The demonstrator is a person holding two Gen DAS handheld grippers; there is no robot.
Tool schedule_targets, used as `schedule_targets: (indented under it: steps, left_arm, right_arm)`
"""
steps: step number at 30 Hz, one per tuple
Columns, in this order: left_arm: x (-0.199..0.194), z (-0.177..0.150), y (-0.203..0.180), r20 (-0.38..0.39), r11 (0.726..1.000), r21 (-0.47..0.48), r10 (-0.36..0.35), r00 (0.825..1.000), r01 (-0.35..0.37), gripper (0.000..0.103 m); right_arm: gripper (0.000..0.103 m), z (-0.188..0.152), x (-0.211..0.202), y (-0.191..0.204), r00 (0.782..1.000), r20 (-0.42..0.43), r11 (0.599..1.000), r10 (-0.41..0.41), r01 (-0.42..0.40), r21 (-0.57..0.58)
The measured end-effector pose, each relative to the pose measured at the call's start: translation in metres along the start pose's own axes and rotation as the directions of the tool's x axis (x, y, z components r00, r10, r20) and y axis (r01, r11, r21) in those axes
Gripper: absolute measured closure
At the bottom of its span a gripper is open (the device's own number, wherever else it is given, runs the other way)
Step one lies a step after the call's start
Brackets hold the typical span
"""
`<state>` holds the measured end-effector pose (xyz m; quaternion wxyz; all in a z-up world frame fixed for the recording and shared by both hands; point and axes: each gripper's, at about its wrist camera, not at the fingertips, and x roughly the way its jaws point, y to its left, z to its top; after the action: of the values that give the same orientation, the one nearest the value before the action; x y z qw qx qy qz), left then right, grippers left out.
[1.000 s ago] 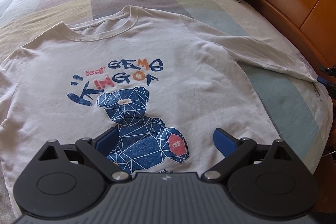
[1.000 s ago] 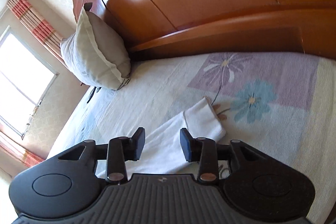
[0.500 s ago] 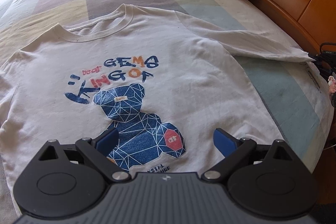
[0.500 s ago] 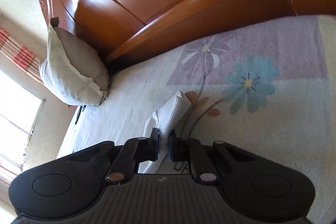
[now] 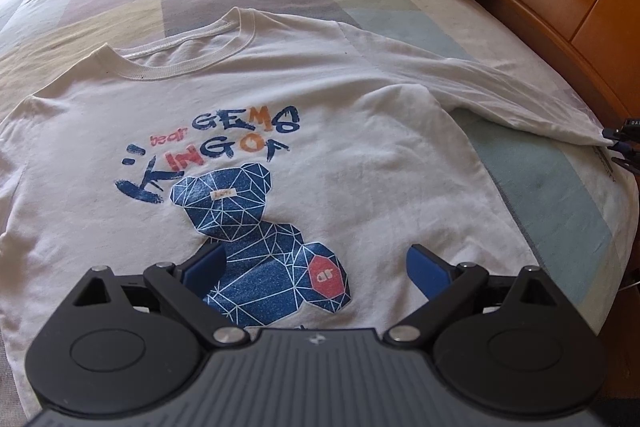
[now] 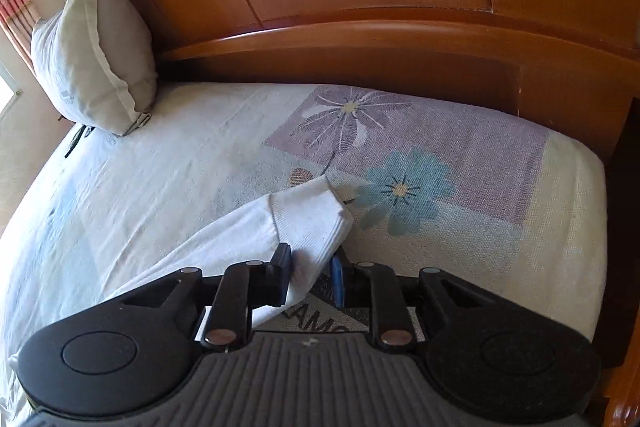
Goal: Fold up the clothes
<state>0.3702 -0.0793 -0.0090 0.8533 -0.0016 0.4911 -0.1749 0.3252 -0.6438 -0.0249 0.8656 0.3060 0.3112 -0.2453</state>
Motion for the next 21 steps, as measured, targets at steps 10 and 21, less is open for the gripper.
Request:
schedule_targets:
  steps: [10, 21]
  left_arm:
    - [-0.002, 0.0, 0.002, 0.008, 1.0, -0.007, 0.011, 1.0, -0.011, 0.007]
    - [0.009, -0.001, 0.016, -0.018, 0.999, -0.046, 0.011, 1.0, -0.012, 0.007]
  right_arm:
    - [0.078, -0.019, 0.007, 0.155, 0.974, -0.011, 0.866, 0.226, -0.206, -0.456]
    - [0.084, -0.089, 0.057, 0.228, 0.895, -0.364, 0.697, 0.259, -0.434, -0.571]
